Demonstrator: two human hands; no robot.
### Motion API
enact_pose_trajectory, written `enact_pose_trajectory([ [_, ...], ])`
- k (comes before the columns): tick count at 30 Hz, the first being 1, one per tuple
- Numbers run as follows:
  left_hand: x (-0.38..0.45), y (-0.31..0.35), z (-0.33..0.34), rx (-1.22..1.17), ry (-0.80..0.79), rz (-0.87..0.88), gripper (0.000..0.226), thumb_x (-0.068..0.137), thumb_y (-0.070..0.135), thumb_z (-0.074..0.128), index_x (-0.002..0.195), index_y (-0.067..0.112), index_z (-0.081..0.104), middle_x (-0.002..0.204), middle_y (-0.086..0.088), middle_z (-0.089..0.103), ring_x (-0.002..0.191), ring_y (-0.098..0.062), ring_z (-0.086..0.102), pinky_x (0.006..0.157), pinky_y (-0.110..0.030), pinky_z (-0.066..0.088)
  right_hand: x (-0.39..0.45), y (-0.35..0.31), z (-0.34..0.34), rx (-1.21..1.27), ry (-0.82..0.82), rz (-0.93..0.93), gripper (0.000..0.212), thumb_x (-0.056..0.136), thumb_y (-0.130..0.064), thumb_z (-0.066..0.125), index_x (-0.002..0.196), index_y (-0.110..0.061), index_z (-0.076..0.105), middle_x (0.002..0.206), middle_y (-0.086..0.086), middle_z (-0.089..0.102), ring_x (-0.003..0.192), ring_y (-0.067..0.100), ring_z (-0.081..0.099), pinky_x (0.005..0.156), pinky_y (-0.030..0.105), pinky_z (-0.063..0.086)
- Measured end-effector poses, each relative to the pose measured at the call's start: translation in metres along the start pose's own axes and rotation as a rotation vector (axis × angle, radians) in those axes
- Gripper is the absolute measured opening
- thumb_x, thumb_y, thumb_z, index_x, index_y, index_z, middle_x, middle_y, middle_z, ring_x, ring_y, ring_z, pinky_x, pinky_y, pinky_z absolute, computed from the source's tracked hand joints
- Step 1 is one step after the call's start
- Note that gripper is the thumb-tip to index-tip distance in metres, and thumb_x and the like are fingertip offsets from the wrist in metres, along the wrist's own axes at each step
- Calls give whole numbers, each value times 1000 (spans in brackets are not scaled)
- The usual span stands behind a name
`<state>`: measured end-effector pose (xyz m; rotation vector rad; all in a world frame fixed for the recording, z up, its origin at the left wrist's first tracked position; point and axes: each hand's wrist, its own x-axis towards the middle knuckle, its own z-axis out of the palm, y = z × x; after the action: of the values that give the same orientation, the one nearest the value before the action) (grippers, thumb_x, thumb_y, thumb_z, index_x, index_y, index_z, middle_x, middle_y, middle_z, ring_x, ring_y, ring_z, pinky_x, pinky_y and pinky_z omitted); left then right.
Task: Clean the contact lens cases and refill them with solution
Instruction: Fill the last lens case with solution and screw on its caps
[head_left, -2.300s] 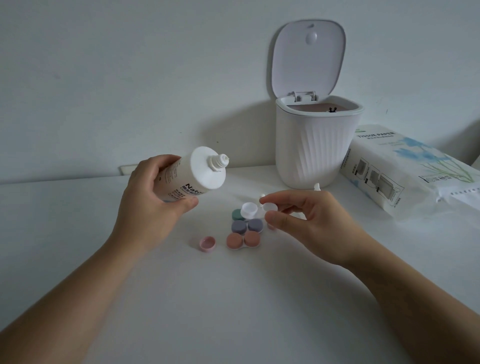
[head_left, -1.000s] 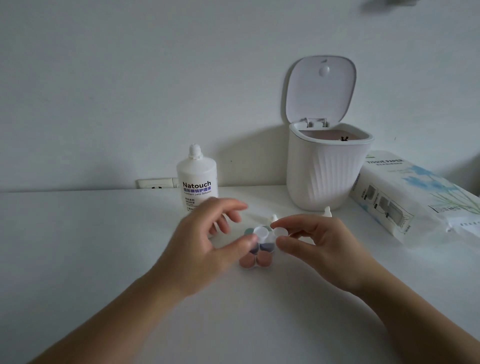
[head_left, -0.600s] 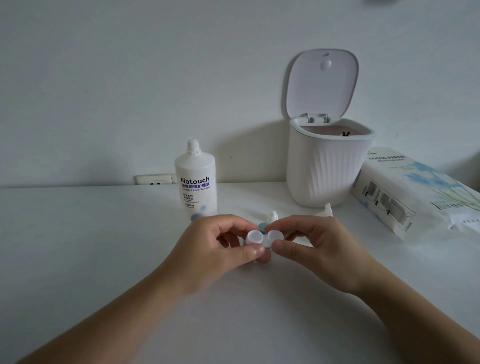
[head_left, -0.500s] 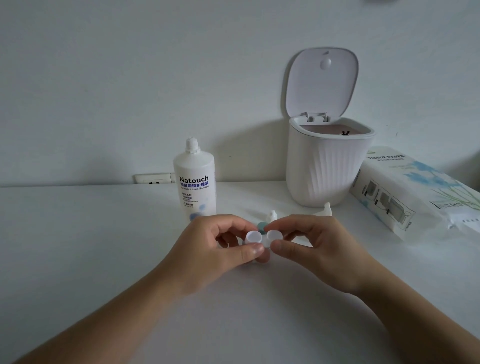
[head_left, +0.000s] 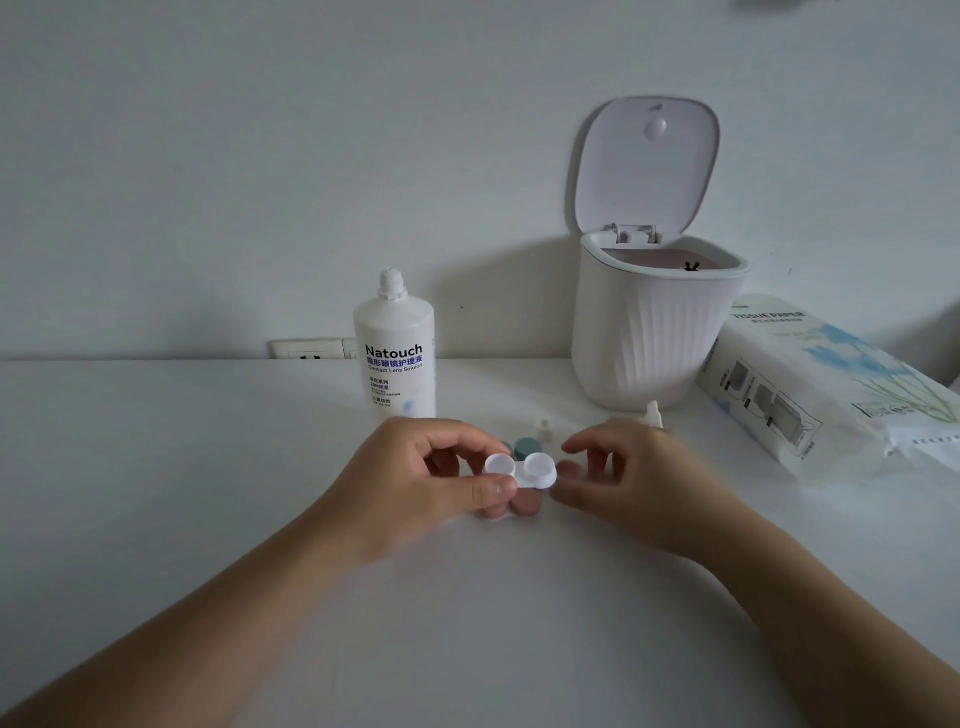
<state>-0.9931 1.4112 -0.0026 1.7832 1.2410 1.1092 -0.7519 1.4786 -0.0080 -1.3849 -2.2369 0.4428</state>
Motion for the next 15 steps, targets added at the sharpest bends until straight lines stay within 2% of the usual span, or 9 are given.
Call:
enact_pose_trajectory([
  [3, 1, -4, -1, 36, 17, 2, 24, 71, 50, 78, 91, 37, 77, 81, 10, 72, 61, -14, 47, 56, -27, 42, 4, -4, -2, -119, -24, -5, 46, 74, -63, 74, 107, -31, 72, 81, -11, 64, 75, 6, 58, 72, 25, 39],
  [6, 1, -6, -2, 48, 22, 10, 25, 70, 52, 77, 91, 40, 77, 85, 9, 72, 61, -15, 46, 56, -27, 42, 7, -6, -6, -143, -88, 2, 35, 80, -57, 73, 102, -29, 75, 83, -10, 66, 78, 7, 60, 72, 23, 41],
  [9, 1, -6, -2, 57, 10, 8, 24, 72, 50, 76, 94, 40, 76, 80, 9, 74, 59, -11, 43, 54, -21, 40, 11, -10, -9, -151, -128, -7, 18, 85, -45, 72, 92, -29, 76, 79, -11, 67, 73, 4, 60, 67, 18, 40],
  [15, 0, -6, -2, 64, -13, -10, 15, 81, 40, 77, 95, 36, 74, 81, 7, 77, 61, -14, 43, 55, -27, 41, 23, -13, -22, 81, -78, 13, 2, 79, -31, 75, 80, -30, 75, 71, -19, 72, 65, -3, 65, 60, 9, 48],
])
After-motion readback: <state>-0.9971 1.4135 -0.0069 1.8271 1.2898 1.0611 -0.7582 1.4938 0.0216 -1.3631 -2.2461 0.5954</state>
